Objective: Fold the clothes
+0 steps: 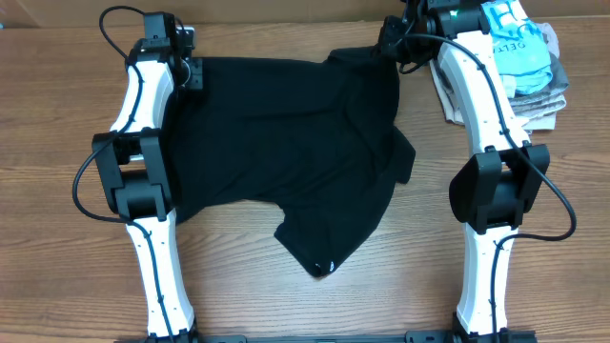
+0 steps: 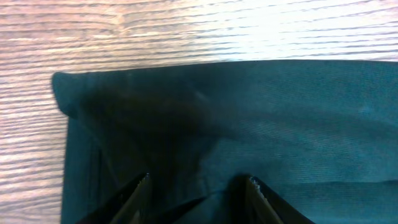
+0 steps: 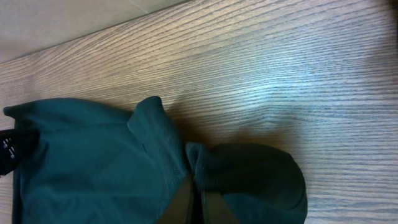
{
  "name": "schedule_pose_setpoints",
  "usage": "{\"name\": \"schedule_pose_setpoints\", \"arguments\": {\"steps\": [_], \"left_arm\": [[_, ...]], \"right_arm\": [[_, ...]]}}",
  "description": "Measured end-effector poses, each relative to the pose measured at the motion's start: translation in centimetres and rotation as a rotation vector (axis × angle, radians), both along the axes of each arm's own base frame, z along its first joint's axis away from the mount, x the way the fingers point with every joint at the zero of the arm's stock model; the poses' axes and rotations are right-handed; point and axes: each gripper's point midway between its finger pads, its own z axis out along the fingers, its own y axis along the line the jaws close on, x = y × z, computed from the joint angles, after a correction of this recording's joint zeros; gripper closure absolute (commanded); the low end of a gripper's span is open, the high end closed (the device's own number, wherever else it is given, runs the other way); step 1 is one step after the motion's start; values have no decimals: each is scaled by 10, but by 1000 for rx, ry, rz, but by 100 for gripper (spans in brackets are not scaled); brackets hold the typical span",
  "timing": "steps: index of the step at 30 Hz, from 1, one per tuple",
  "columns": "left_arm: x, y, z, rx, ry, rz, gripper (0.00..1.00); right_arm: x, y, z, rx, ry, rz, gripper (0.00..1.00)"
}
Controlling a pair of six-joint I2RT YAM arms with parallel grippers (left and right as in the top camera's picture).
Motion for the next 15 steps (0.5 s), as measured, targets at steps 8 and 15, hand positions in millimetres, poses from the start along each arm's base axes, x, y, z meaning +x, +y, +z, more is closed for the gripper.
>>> {"name": "schedule_pose_setpoints", "arguments": {"steps": [8,15], "left_arm": [[-7,7,-4,14,31,13,79],[-7,2,-4,-7,29,-8,96]], "right_arm": [[0,0,0,-3,-3,6,96],[0,0,0,-4,-3,6,96]]}}
